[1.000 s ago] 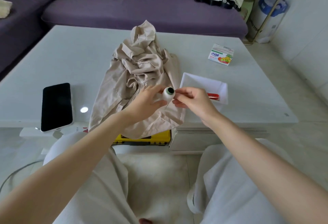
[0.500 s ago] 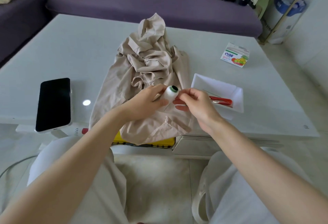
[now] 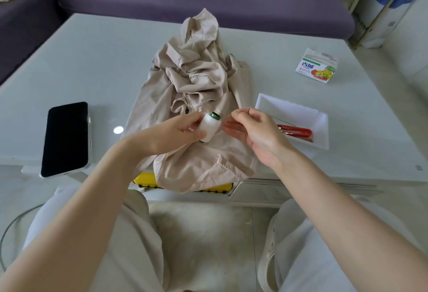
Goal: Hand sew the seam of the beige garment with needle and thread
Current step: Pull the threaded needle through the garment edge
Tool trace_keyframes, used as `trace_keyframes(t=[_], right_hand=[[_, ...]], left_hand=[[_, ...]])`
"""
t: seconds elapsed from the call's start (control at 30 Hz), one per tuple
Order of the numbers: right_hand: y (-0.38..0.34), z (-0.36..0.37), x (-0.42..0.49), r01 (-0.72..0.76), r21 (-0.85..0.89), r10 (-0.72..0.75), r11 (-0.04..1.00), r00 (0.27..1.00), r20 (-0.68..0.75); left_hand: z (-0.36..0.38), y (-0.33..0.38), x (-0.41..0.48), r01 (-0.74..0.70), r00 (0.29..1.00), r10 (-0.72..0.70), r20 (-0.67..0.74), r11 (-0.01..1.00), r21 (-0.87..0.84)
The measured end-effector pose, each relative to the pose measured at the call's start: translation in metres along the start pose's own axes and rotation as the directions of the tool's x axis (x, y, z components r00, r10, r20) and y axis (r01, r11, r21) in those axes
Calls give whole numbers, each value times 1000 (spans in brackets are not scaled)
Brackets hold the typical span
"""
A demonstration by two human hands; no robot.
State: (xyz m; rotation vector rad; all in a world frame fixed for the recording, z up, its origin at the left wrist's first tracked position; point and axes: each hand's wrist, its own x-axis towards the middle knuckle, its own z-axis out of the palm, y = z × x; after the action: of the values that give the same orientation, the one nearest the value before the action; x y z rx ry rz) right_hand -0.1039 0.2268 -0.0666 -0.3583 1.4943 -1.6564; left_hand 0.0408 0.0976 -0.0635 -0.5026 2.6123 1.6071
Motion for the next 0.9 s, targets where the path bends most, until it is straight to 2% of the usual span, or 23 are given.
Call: trace_keyframes(t=[0.13,0.27,0.33,0.43,0.57,0.67,0.8,0.9], right_hand=[[-4,-3,3,-15,91,19,996,999,-37],[-9,-13,8,60,124,-40,991,986,-161],[-7,-16,6,85,42,-77,996,984,-161],[5,-19,0,64,-187,-74,980,996,-48],[19,-25,0,198,-579,-241,791,971,3],[23,-33,6,233,-654,-325,720,946,-20],[15,-50,20,247,-734,-445,632,892,-83],[11,-58,25,244,-705,-452,666,884,-122]], left_hand=[[-1,1,-1,10,1000,-9,9,999,-51],[-3,-4,-1,27,999,-31,-30,992,-125],[-3,-3,-2,15,998,-26,-63,986,-168],[-1,-3,-2,2,990,-27,-139,985,-174],[6,-6,2,-10,968,-30,-250,987,-157],[13,-6,8,-23,934,-40,-356,985,-171],[24,1,17,-75,907,-33,-419,968,-239],[31,6,21,-85,904,-56,-423,948,-306]])
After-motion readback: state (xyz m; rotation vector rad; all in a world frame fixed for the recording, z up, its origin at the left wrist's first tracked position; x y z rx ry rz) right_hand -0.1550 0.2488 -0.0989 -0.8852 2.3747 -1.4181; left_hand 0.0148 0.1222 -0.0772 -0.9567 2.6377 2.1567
